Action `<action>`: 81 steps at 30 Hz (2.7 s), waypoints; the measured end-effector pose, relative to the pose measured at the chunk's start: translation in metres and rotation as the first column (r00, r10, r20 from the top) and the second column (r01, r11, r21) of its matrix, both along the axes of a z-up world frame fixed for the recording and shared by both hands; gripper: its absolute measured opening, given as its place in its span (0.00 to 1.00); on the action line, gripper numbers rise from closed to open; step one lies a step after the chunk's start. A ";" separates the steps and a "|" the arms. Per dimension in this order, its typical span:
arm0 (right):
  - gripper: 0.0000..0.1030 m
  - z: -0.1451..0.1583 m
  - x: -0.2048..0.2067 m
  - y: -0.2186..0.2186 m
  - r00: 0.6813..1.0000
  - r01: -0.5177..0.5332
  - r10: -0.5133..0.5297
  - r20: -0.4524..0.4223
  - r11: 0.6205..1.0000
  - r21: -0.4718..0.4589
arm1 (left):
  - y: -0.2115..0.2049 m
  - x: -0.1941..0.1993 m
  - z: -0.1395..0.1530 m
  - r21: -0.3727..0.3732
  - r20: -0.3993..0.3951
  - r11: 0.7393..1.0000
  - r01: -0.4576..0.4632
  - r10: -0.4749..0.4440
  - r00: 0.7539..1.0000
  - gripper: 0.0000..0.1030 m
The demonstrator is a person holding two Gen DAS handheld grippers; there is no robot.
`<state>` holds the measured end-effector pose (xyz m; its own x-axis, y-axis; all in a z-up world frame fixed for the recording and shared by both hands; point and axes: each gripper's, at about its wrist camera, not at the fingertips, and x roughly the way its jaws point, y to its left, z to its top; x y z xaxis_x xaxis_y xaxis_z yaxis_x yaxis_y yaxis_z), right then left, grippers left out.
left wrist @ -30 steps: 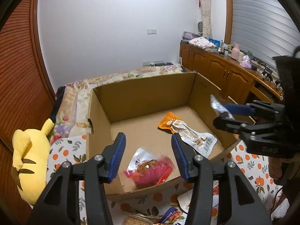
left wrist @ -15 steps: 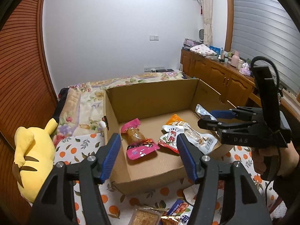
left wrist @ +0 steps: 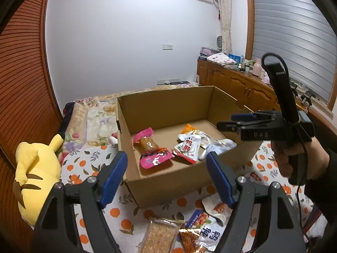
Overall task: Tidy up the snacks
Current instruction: 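Open the left tool to drop the egg packet while the right tool drops the silver packet, then move both tools back from the box toward the remaining snacks, then lower the left tool onto the rice-cake bar while the right tool lowers onto the chicken-feet packet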
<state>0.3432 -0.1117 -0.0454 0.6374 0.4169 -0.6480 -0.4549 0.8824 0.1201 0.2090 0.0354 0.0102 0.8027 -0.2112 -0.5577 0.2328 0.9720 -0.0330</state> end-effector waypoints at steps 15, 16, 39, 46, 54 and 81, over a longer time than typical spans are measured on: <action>0.65 0.009 -0.095 -0.021 0.989 -0.112 0.114 0.093 0.993 -0.028 | 0.003 -0.056 -0.041 0.027 -0.049 0.999 0.046 -0.045 0.998 0.76; 0.65 0.008 -0.101 -0.022 0.988 -0.115 0.118 0.100 0.993 -0.029 | 0.002 -0.059 -0.046 0.034 -0.056 0.998 0.048 -0.046 0.997 0.76; 0.64 -0.081 -0.089 -0.006 0.982 -0.169 0.163 -0.095 0.984 -0.062 | 0.027 -0.053 -0.123 0.006 -0.227 1.000 0.011 -0.009 0.974 0.73; 0.64 -0.096 -0.083 -0.016 0.975 -0.175 0.166 -0.149 0.983 -0.048 | 0.033 -0.051 -0.127 -0.002 -0.261 1.000 -0.015 0.014 0.965 0.60; 0.64 -0.095 -0.109 -0.026 0.969 -0.203 0.191 -0.160 0.977 -0.062 | 0.027 -0.048 -0.132 0.049 -0.278 0.999 -0.023 0.036 0.960 0.56; 0.81 -0.103 -0.111 0.003 0.967 -0.240 0.216 -0.138 0.951 -0.195 | 0.024 -0.047 -0.133 0.083 -0.274 0.996 -0.025 0.047 0.961 0.58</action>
<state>0.2317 -0.1087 -0.1488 0.4585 0.3907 -0.7982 -0.6408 0.7677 0.0077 0.1615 0.0594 -0.1225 0.6220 -0.1323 -0.7717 0.1900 0.9817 -0.0151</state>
